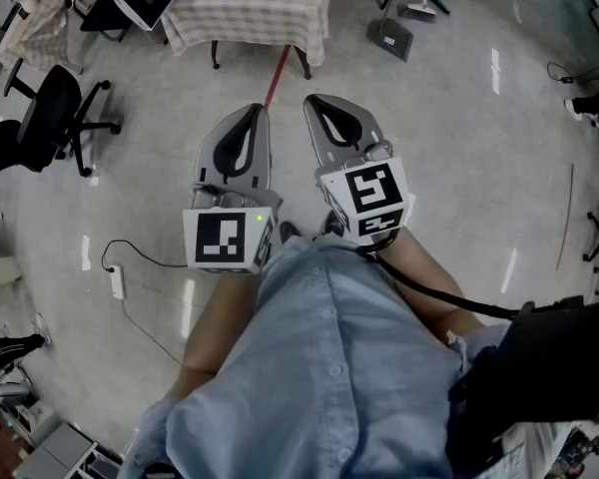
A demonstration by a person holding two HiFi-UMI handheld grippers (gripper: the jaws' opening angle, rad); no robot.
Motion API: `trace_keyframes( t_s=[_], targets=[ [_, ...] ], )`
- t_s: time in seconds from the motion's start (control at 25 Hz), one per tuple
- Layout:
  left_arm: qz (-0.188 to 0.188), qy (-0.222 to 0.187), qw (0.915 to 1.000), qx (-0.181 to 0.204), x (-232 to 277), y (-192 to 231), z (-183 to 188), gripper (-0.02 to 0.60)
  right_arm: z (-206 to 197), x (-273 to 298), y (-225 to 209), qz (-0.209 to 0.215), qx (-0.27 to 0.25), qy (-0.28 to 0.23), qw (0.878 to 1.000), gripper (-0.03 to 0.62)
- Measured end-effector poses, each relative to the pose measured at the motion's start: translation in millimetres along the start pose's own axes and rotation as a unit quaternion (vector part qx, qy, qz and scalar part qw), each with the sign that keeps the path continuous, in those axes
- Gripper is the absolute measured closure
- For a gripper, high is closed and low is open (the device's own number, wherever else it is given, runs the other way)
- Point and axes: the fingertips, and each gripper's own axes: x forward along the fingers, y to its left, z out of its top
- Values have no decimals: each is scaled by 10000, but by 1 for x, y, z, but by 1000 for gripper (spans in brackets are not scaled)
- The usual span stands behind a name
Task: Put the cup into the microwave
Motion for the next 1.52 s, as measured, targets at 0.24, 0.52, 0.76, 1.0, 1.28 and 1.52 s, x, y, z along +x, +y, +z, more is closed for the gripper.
trace_keyframes(
  t_s=[0.24,0.52,0.76,1.0,1.28,1.52],
  targets=[
    [28,13,10000,-24,2,-5,0,577,1,-3,-5,-4,28,-30,10000,592],
    [-14,72,10000,12,6,-14,-3,577,-1,-10,-10,6,110,-61,9999,592],
    [-109,123,9998,59,23,-30,-2,577,-1,-13,-26,65,261,-61,9996,592],
    [-127,122,9998,112,42,-52,4,577,-1,-21,-51,139,327,-77,9993,591],
    [-176,453,9986,228,50,-74,-9,577,-16,-21,-67,270,599,17,9978,592],
    [-88,517,9985,184,61,-63,-23,577,-31,-6,-74,308,597,116,9977,592]
  ],
)
